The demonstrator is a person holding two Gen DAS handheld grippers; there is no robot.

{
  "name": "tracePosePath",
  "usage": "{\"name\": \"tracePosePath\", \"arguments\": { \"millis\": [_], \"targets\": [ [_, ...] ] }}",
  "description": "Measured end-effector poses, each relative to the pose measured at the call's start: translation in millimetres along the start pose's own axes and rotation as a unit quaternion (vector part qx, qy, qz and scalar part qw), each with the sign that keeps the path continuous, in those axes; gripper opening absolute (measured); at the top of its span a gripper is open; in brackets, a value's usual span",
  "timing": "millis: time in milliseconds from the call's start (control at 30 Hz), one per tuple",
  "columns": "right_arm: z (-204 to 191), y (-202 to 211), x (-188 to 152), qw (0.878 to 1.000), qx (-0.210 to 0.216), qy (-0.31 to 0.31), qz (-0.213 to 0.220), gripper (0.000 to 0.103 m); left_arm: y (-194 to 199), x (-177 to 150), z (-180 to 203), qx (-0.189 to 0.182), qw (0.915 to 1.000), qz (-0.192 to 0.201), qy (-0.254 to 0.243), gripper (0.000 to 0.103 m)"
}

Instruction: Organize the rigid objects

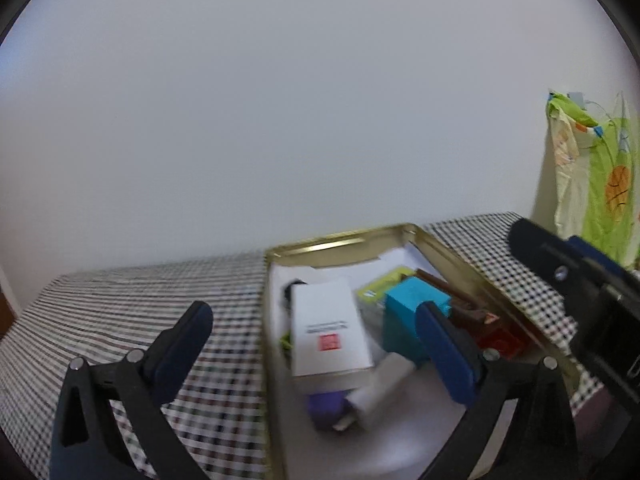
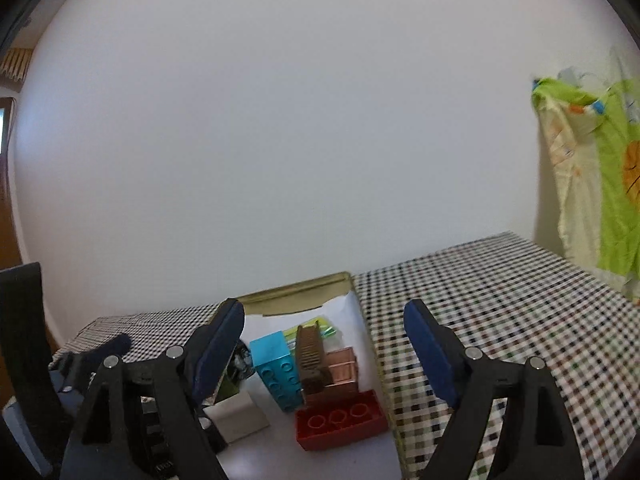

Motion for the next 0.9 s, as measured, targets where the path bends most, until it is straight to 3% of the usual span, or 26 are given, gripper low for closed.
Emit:
{"name": "tracePosePath", "arguments": {
  "millis": [233,567,800,900],
  "targets": [
    [-10.9,33.8,1.3,0.998,-0.049,0.032,0.03,0.084,6.0,-2.1,-26.7,0.014,0.999,0.014,0.041,0.102],
    [-10.4,57.2,-13.9,0.993,-0.091,0.045,0.061,0.084,17.7,-5.7,-43.4,0.012,0.9981,0.022,0.056,0.102],
    [-18.2,58.4,-21.8,0.992,-0.109,0.047,0.033,0.084,27.7,-9.7,-46.3,0.006,0.9979,0.031,0.056,0.102],
    [-19.8,68.1,-21.9,0.99,-0.123,0.047,0.048,0.084,39.1,-9.5,-48.5,0.004,0.9979,0.036,0.054,0.102]
  ]
}}
Point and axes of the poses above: each gripper's, at about its wrist camera, not at the fingertips, and y roughly against the way its jaws point, z to its right, x to its top, the point moved 4 cm from there along -y, roughly the way its jaws point, and after that the axes turned 3 degrees about z, right-handed, at the moved point
